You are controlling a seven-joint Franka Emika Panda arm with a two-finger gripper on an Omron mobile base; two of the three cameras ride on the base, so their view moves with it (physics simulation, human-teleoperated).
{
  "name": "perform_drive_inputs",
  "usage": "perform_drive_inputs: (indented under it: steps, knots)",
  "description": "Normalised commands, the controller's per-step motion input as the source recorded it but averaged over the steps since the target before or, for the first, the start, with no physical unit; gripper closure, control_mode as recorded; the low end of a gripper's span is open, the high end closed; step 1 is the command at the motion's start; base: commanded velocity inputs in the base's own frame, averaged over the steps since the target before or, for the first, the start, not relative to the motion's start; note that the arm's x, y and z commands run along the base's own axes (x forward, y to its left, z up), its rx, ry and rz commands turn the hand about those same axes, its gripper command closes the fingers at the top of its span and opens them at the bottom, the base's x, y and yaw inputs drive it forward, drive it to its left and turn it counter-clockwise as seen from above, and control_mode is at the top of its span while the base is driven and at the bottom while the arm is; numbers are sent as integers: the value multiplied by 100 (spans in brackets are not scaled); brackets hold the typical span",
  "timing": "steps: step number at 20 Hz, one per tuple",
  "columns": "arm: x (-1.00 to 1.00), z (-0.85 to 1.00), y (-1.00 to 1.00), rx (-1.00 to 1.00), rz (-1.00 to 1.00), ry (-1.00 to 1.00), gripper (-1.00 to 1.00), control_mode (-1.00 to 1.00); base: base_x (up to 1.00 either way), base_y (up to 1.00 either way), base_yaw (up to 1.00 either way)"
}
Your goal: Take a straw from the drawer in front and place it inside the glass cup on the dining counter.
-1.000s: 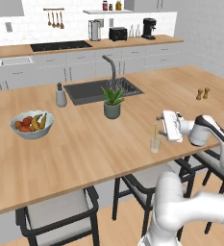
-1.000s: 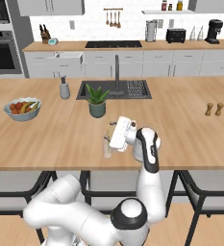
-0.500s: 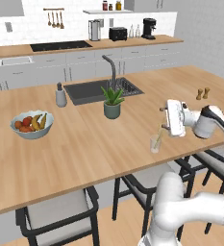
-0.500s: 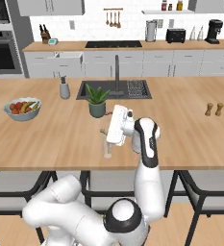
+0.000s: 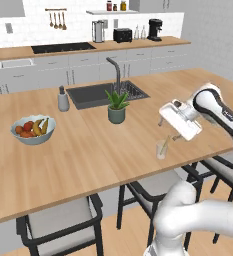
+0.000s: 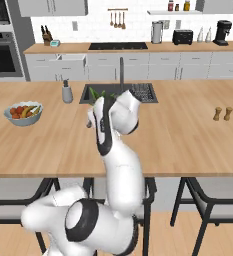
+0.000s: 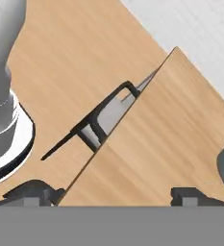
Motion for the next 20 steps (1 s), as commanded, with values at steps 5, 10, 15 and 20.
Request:
perform_drive_inputs:
  steps: [5,10,15,20]
  knots:
    - [-100,-28,92,-100,0,-21,-100,-100,0,0,0]
    - [-55,-48,100,-81,0,-25,-100,-100,0,0,0]
    - [0,-50,47,-20,0,-4,-100,-100,0,0,0]
    - [-7,-21,0,1,0,-5,-100,-100,0,0,0]
